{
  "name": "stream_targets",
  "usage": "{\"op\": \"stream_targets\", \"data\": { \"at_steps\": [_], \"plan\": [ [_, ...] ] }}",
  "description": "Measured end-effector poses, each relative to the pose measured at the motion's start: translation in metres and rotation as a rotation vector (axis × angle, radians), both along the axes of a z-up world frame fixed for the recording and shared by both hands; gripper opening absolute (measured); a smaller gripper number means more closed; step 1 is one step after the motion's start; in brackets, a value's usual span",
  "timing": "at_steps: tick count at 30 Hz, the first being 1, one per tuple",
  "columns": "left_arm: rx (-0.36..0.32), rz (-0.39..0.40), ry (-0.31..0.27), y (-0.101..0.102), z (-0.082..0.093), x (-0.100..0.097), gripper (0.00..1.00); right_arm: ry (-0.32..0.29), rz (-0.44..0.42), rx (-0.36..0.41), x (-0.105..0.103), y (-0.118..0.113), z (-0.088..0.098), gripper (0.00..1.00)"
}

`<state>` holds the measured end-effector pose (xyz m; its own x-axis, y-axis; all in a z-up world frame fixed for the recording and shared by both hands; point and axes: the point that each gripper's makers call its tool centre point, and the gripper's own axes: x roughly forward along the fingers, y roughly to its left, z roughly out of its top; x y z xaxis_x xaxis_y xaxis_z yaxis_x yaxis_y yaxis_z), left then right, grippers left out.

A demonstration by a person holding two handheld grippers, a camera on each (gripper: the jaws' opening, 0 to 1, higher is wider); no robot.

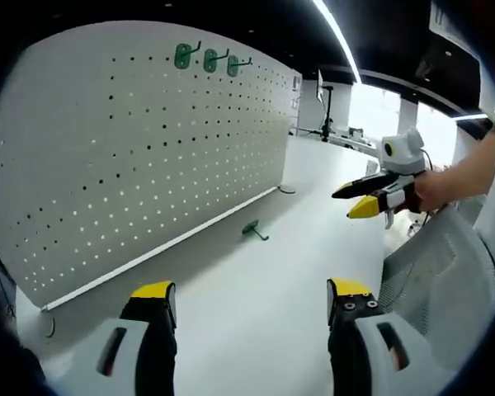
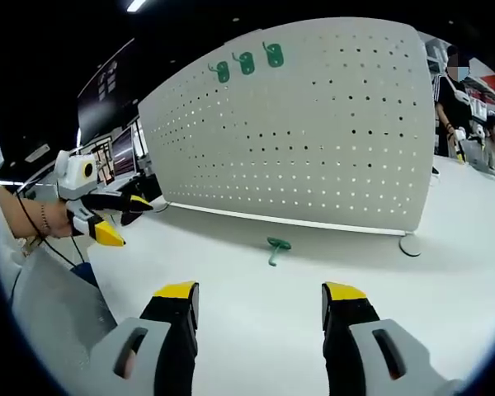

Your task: Insert the hook assembly into the mounting plate slot until the hook locks in place.

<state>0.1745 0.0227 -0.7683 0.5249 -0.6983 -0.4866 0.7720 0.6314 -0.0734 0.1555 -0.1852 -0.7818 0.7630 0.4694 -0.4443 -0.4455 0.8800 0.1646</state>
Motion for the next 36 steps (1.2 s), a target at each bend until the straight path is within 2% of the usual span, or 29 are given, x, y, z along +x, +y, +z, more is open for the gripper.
{"op": "stream_targets", "data": {
  "at_steps": [15,36],
  "plan": [
    [0.052,-0.123,0.046,-0.023,-0.009,0.006,0.82,0.006,0.003,-0.009,0.000,0.001,-0.002,0.63],
    [0.163,-0.284,0.044,-0.047,-0.019,0.035,0.83,0.025,0.040,-0.001,-0.004,0.013,-0.004,0.64]
  ]
}}
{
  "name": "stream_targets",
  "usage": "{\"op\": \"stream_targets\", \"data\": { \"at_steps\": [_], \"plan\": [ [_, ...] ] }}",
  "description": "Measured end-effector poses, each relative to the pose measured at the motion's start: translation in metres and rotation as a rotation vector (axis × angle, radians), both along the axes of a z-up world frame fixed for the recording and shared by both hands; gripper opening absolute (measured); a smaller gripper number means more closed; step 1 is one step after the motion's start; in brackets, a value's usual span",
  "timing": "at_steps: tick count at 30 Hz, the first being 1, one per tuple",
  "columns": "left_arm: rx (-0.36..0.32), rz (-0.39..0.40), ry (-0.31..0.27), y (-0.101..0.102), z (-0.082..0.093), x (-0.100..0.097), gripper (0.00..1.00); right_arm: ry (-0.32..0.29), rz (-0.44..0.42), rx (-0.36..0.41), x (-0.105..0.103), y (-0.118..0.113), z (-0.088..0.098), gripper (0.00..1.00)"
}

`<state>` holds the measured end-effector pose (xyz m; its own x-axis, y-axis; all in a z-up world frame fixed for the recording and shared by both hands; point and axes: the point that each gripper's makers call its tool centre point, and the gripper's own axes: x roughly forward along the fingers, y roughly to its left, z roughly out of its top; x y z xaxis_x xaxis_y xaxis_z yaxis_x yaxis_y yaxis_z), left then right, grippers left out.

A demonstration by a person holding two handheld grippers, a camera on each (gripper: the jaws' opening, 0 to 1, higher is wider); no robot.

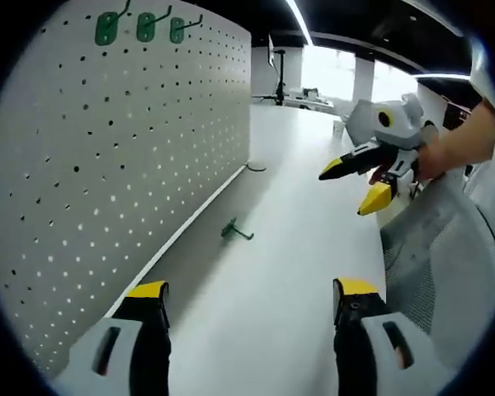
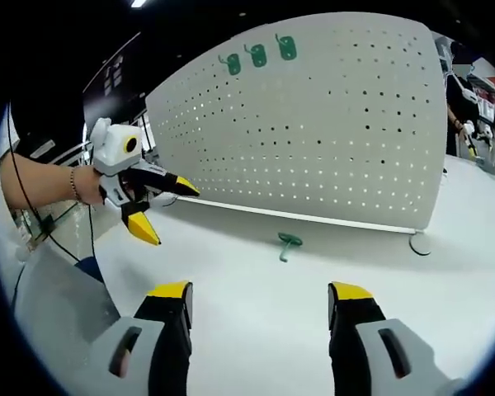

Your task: Insert the hook assembly into the mounting plate slot until the hook locks in place.

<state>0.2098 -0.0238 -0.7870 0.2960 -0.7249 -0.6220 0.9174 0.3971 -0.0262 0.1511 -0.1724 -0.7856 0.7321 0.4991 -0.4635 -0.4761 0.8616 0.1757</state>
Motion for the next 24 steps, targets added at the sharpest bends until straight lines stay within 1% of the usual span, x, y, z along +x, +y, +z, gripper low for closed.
{"op": "stream_targets", "data": {
  "at_steps": [4,6,7,8,9,12,18,21,23,24],
  "plan": [
    [0.034,-0.050,0.003,-0.006,-0.008,0.000,0.83,0.002,-0.001,0.001,-0.001,0.000,0.000,0.64],
    [0.035,-0.066,0.013,-0.010,-0.012,0.002,0.83,0.001,-0.004,0.005,-0.001,-0.001,0.000,0.64],
    [0.054,-0.085,0.010,-0.010,-0.014,0.002,0.84,0.000,-0.004,0.009,0.000,-0.001,0.000,0.63],
    [0.080,-0.109,-0.004,-0.010,-0.017,0.003,0.84,0.001,-0.004,0.011,0.000,-0.001,0.001,0.63],
    [0.091,-0.124,-0.006,-0.012,-0.019,0.003,0.84,0.003,-0.007,0.012,0.000,-0.001,0.001,0.64],
    [0.085,-0.137,0.005,-0.018,-0.020,0.005,0.84,0.003,-0.006,0.012,-0.001,-0.001,0.001,0.64],
    [0.098,-0.172,0.011,-0.028,-0.024,0.011,0.84,0.012,-0.002,0.007,-0.002,0.001,-0.001,0.64],
    [0.114,-0.201,0.013,-0.033,-0.027,0.012,0.84,0.023,-0.001,0.005,-0.004,0.001,-0.003,0.64],
    [0.123,-0.212,0.010,-0.035,-0.029,0.012,0.84,0.049,-0.013,0.007,-0.004,-0.001,-0.006,0.65],
    [0.129,-0.219,0.011,-0.037,-0.031,0.013,0.84,0.044,-0.012,0.009,-0.003,-0.001,-0.005,0.65]
  ]
}}
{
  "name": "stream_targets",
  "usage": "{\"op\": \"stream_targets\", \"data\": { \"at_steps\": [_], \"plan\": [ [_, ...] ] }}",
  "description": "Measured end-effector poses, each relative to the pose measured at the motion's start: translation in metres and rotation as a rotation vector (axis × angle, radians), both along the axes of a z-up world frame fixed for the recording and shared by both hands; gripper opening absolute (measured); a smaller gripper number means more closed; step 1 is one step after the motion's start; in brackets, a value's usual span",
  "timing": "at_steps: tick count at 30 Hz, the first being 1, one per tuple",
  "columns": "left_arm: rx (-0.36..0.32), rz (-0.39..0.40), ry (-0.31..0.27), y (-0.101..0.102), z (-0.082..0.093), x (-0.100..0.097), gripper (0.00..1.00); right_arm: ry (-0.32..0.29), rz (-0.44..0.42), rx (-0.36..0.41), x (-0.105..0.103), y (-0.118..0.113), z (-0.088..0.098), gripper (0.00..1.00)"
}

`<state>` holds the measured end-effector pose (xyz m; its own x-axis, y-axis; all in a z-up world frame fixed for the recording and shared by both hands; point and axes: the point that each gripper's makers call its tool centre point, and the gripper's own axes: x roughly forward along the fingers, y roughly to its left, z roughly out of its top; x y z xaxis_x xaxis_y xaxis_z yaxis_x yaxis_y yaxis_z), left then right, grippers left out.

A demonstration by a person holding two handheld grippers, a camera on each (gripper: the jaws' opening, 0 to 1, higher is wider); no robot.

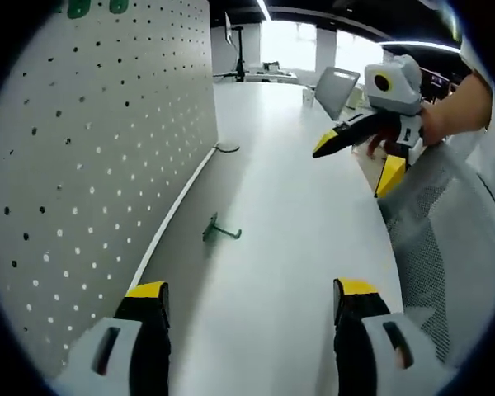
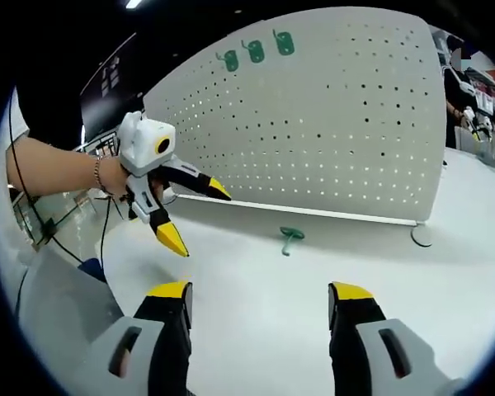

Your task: Insert the hook assembly into the mounting plate slot until the hook locks in place.

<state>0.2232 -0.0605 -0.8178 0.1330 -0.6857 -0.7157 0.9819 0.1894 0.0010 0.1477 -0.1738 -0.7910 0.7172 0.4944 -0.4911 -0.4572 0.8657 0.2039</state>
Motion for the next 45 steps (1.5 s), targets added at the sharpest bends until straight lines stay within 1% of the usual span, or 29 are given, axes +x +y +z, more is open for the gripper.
{"op": "stream_targets", "data": {
  "at_steps": [3,6,12,14,17,21,27,31,34,38,45],
  "plan": [
    [-0.005,-0.017,0.009,-0.005,-0.002,0.000,0.84,-0.003,-0.008,0.003,0.001,-0.001,0.001,0.65],
    [0.012,-0.027,0.008,-0.008,-0.006,0.004,0.85,-0.008,-0.004,-0.003,0.001,-0.002,0.002,0.64],
    [0.023,-0.049,0.013,-0.017,-0.008,0.011,0.85,0.019,-0.017,-0.009,0.000,-0.005,-0.003,0.67],
    [0.031,-0.061,0.014,-0.019,-0.009,0.011,0.85,0.016,-0.018,-0.009,0.000,-0.006,-0.003,0.67],
    [0.055,-0.091,0.003,-0.024,-0.012,0.014,0.86,0.018,-0.016,-0.012,-0.001,-0.005,-0.003,0.68],
    [0.057,-0.107,-0.001,-0.032,-0.014,0.018,0.86,0.022,-0.014,-0.009,-0.002,-0.004,-0.004,0.69],
    [0.079,-0.139,-0.015,-0.043,-0.019,0.022,0.87,0.011,-0.005,-0.019,-0.001,-0.003,-0.004,0.71],
    [0.103,-0.163,-0.020,-0.046,-0.026,0.022,0.87,0.016,-0.002,-0.013,-0.002,-0.002,-0.005,0.69],
    [0.122,-0.185,-0.029,-0.045,-0.031,0.023,0.87,0.046,0.002,0.000,-0.005,0.000,-0.007,0.64],
    [0.129,-0.186,-0.022,-0.047,-0.034,0.028,0.87,0.033,0.001,-0.007,-0.004,-0.001,-0.007,0.68],
    [0.158,-0.217,-0.024,-0.053,-0.042,0.032,0.87,0.040,0.003,-0.014,-0.005,-0.001,-0.009,0.68]
  ]
}}
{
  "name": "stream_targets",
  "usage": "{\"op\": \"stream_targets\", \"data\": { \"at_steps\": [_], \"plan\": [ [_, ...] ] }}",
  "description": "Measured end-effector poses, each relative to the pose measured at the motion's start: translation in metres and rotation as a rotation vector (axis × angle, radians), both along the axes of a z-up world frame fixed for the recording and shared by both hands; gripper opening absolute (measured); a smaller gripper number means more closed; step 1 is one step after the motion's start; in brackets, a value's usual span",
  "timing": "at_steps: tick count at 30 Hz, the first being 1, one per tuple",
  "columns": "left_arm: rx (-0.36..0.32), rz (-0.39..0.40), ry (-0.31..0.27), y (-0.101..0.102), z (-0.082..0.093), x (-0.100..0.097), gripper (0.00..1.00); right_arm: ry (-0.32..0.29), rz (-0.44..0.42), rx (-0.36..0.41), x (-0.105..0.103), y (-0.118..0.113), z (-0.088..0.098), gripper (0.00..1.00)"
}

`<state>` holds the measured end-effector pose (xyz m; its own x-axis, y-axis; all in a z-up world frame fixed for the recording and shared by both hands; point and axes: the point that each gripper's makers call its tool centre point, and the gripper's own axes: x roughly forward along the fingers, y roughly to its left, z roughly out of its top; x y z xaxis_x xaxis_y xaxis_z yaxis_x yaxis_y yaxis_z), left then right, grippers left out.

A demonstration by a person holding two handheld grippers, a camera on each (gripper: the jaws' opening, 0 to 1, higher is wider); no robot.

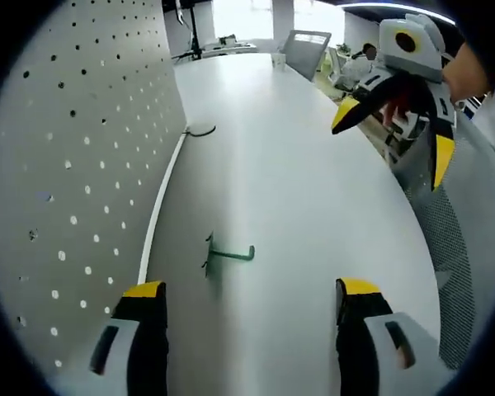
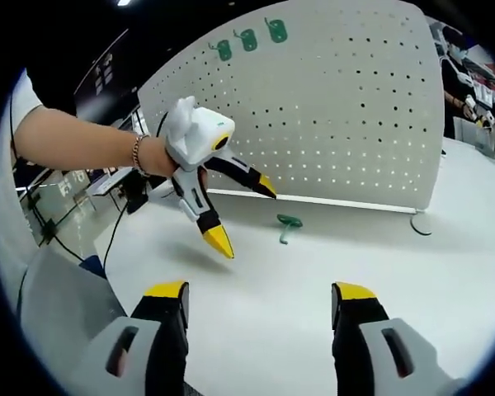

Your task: Insert the hook assembly into the mounting plate slot until the hook locks in place.

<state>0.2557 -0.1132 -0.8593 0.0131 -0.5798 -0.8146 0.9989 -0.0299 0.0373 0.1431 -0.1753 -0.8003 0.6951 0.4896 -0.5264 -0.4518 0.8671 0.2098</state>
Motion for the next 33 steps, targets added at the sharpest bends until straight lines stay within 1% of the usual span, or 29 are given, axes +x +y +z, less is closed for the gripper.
{"op": "stream_targets", "data": {
  "at_steps": [2,5,7,14,16,19,20,21,23,24,26,33],
  "plan": [
    [0.006,-0.005,0.003,-0.002,-0.002,0.001,0.87,0.003,-0.004,-0.001,0.000,-0.001,-0.001,0.69],
    [0.036,-0.044,-0.011,-0.004,-0.008,0.001,0.87,0.000,-0.005,-0.005,0.000,-0.001,-0.001,0.71],
    [0.045,-0.054,-0.002,-0.004,-0.011,0.001,0.87,-0.003,-0.003,-0.007,0.000,-0.001,-0.001,0.71],
    [0.074,-0.089,0.000,-0.006,-0.018,0.003,0.86,0.003,-0.004,-0.003,0.000,-0.001,-0.001,0.71],
    [0.092,-0.108,0.003,-0.007,-0.021,0.002,0.86,0.005,-0.006,-0.002,0.001,-0.001,-0.001,0.71],
    [0.135,-0.147,-0.028,-0.005,-0.026,0.005,0.86,0.008,-0.009,-0.001,0.000,-0.002,-0.002,0.71],
    [0.115,-0.135,-0.007,-0.009,-0.025,0.003,0.86,0.010,-0.010,0.000,0.000,-0.003,-0.002,0.71],
    [0.112,-0.135,0.000,-0.011,-0.025,0.003,0.85,0.017,-0.012,0.001,0.000,-0.003,-0.002,0.71],
    [0.120,-0.140,0.001,-0.012,-0.026,0.006,0.85,0.019,-0.014,0.006,0.000,-0.003,-0.002,0.71],
    [0.133,-0.147,0.010,-0.010,-0.027,0.006,0.86,0.017,-0.017,0.006,0.000,-0.004,-0.002,0.71],
    [0.139,-0.151,0.027,-0.011,-0.029,0.005,0.86,0.012,-0.022,0.013,0.001,-0.004,-0.001,0.71],
    [0.141,-0.173,0.021,-0.012,-0.029,0.005,0.88,0.012,-0.033,0.024,0.002,-0.005,-0.001,0.71]
  ]
}}
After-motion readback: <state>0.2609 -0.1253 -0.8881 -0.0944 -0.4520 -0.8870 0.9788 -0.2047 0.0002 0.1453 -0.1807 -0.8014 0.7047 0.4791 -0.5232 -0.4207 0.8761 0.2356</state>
